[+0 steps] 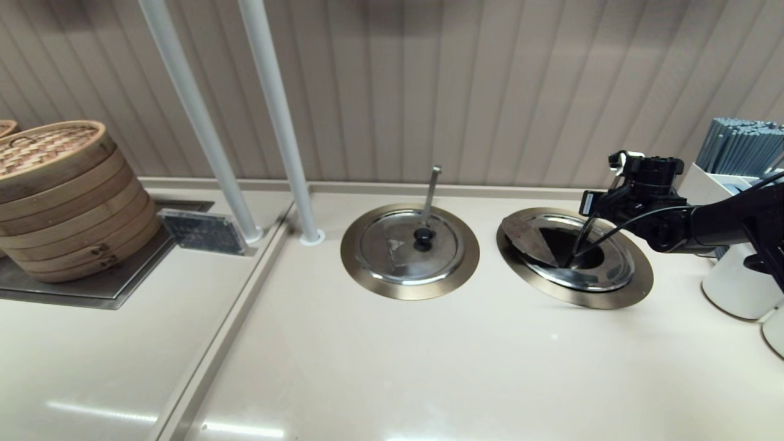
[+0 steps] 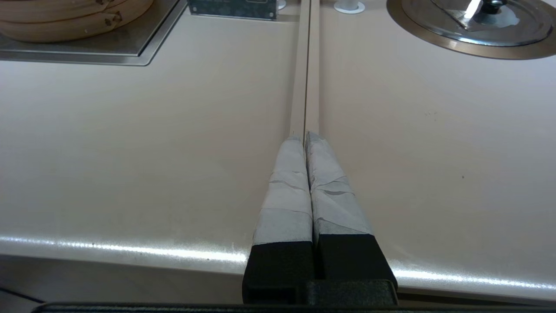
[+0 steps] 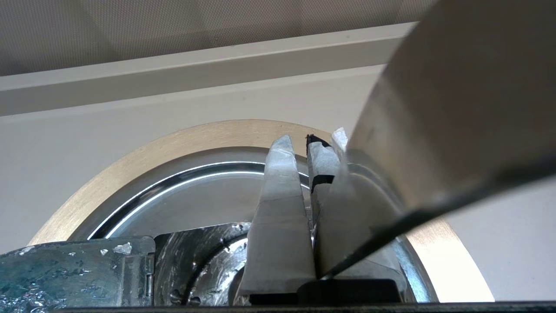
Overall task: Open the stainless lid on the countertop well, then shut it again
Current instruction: Stir with a spoon
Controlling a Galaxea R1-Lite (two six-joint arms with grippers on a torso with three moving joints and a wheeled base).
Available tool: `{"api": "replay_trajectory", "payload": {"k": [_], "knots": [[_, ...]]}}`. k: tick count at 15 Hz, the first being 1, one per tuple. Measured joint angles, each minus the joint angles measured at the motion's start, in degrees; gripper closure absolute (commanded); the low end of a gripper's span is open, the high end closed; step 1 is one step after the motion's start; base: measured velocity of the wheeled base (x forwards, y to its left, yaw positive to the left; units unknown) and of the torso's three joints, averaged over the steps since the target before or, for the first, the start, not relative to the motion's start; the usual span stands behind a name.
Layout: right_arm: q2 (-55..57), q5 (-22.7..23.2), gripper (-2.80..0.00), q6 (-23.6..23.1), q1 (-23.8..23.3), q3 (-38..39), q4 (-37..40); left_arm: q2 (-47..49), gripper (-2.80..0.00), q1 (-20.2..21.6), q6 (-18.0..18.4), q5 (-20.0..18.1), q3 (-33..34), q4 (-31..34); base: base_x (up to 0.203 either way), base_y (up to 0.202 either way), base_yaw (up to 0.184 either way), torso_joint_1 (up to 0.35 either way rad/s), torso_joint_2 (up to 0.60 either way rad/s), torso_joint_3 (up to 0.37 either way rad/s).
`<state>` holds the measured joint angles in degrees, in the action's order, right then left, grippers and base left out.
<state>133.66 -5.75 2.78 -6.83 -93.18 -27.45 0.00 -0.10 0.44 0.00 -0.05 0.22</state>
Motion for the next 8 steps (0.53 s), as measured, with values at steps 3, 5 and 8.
{"api": "replay_trajectory", "payload": {"k": [3,5,8], "knots": [[0.0,-0.2,-2.80,0.1,0.1,0.0,-0.1,0.0,0.00,0.0,0.0,0.0,0.0,0.0,0.000,0.000,0.000,0.000,0.00,0.000],[-0.1,-0.1,-2.80,0.3,0.1,0.0,-0.2,0.0,0.00,0.0,0.0,0.0,0.0,0.0,0.000,0.000,0.000,0.000,0.00,0.000],[-0.3,-0.1,-2.80,0.4,0.1,-0.1,-0.4,0.0,0.00,0.0,0.0,0.0,0.0,0.0,0.000,0.000,0.000,0.000,0.00,0.000]]}}
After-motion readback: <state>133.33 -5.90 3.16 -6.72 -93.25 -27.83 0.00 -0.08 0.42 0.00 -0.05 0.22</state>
